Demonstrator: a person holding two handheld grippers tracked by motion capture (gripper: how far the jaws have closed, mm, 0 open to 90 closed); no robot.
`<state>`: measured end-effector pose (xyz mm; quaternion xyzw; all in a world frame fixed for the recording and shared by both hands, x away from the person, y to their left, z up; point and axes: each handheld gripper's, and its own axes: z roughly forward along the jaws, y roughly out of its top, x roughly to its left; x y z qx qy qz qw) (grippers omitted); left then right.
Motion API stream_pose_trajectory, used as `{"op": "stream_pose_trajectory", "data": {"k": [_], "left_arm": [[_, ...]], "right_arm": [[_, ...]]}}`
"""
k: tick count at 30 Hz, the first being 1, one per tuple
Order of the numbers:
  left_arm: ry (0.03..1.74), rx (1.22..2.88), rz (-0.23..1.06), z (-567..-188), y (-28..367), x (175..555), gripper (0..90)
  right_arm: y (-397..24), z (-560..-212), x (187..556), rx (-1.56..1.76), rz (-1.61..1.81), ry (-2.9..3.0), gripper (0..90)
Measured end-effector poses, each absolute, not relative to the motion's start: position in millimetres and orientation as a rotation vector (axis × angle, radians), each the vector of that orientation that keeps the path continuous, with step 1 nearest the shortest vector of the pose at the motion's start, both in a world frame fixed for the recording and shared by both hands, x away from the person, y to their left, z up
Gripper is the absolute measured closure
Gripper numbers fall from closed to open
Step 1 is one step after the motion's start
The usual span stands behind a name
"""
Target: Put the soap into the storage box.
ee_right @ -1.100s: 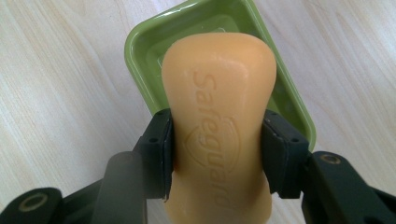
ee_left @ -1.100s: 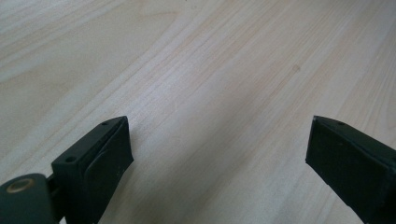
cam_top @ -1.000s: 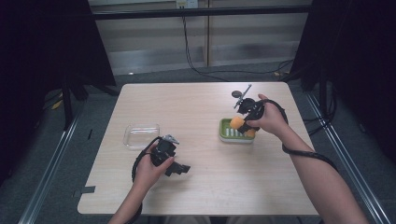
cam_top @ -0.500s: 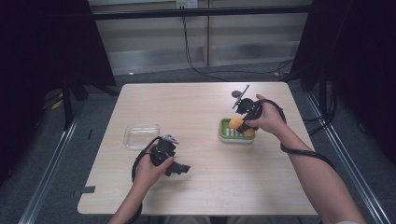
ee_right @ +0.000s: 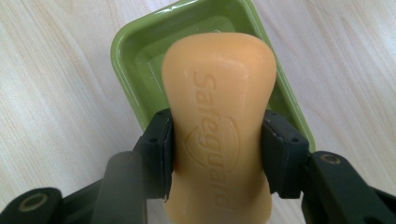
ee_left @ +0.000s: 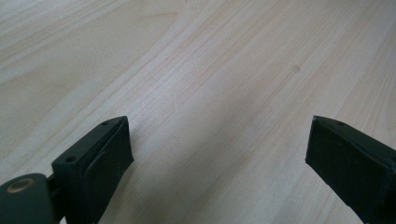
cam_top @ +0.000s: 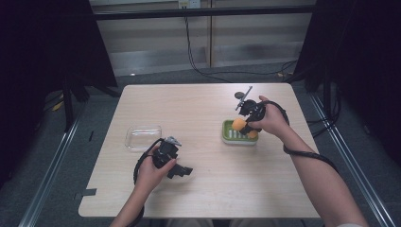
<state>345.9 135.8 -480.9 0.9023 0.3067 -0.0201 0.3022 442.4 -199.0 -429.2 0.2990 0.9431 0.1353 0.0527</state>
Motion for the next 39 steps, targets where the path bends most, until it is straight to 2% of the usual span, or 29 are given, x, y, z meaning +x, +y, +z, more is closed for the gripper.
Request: {"op": "stream_pose_trajectory", "data": {"k": [39], "left_arm": [[0.798,2.400,-0.039,-479,139,348,7.0]], "right_arm": [[-191,-440,454,0.827,0.405,2.879,50.9]]}}
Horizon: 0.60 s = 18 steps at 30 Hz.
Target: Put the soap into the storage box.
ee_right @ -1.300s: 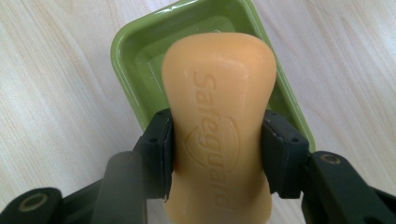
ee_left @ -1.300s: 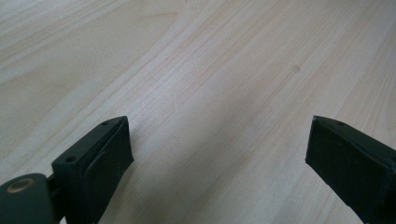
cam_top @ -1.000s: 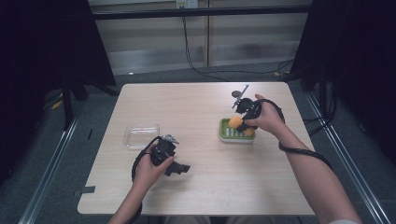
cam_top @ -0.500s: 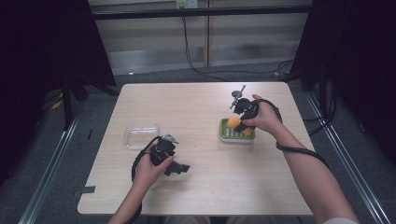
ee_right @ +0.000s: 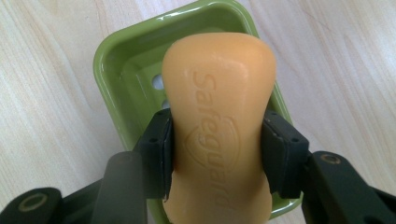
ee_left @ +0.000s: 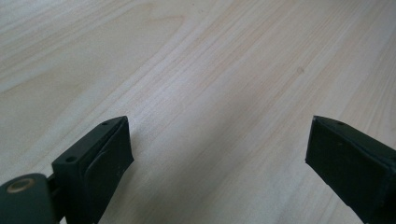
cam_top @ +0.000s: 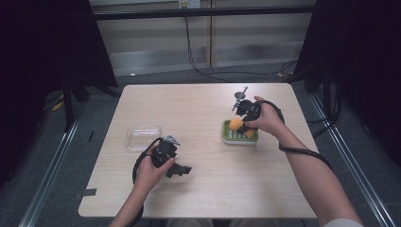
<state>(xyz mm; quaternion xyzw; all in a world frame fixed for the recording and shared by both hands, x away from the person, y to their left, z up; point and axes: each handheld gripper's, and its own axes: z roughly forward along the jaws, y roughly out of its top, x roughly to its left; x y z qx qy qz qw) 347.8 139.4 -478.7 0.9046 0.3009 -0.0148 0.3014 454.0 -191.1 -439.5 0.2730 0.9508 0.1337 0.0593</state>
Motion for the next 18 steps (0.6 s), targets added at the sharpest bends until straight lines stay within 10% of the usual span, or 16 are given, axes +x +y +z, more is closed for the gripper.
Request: {"op": "stream_pose_trajectory", "data": {"k": [18], "left_arm": [[0.796,2.404,-0.034,-477.8,141.3,348.3,7.0]], "right_arm": [[-185.3,-447.2,455.3,0.796,0.397,2.908,50.9]]}}
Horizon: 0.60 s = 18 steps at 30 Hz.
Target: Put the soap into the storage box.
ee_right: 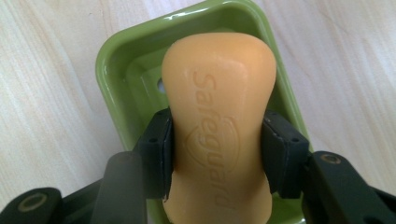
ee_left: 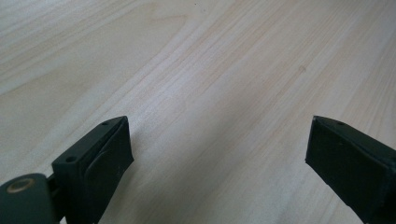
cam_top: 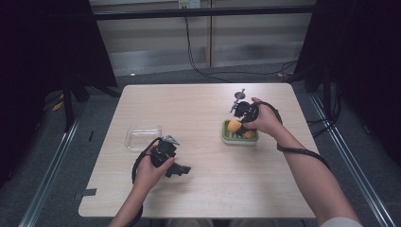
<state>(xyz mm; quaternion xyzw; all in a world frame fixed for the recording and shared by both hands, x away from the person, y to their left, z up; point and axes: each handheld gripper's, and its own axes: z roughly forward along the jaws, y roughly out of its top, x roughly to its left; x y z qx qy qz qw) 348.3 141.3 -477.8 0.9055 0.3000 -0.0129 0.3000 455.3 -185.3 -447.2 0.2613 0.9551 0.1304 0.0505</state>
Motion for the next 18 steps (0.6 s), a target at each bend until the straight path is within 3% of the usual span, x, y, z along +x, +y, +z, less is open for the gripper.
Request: {"op": "stream_pose_trajectory", "data": {"k": [18], "left_arm": [[0.807,2.395,-0.033,-477.9,141.6,348.0,7.0]], "right_arm": [[-184.0,-452.6,455.9,0.778,0.374,2.920,50.7]]}}
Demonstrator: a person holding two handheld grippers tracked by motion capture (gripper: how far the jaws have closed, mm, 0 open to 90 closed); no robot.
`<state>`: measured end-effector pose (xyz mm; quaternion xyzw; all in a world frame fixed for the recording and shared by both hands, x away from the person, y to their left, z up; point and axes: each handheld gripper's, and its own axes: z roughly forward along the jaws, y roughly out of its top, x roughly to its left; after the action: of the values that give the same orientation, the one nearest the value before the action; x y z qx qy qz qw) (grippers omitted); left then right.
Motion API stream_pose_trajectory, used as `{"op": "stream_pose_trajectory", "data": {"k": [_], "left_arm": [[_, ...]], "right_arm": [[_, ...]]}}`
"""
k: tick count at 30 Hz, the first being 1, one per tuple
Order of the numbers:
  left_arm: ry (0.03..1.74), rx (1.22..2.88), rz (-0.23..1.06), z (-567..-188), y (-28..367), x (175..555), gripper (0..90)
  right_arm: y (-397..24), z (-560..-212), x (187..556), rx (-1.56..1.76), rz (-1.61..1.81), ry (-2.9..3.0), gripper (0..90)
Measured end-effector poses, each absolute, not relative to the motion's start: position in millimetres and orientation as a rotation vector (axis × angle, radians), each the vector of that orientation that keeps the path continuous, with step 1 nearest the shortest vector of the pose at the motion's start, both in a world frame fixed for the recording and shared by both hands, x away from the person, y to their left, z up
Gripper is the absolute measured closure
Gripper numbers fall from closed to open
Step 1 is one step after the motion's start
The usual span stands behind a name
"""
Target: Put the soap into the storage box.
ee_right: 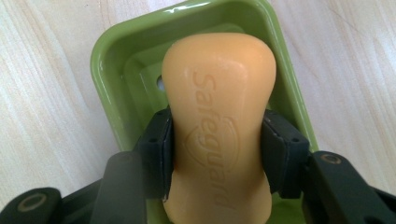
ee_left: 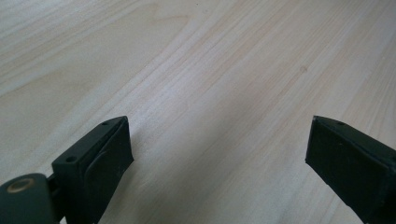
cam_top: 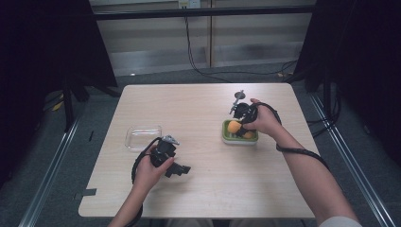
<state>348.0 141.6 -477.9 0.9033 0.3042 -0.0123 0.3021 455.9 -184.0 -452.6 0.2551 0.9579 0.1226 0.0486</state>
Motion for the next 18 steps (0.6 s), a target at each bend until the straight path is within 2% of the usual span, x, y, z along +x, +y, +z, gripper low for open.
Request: {"op": "stream_pose_trajectory", "data": {"k": [18], "left_arm": [[0.799,2.403,-0.026,-476.9,141.4,347.7,7.0]], "right_arm": [[-185.5,-455.7,456.7,0.790,0.360,2.924,50.3]]}}
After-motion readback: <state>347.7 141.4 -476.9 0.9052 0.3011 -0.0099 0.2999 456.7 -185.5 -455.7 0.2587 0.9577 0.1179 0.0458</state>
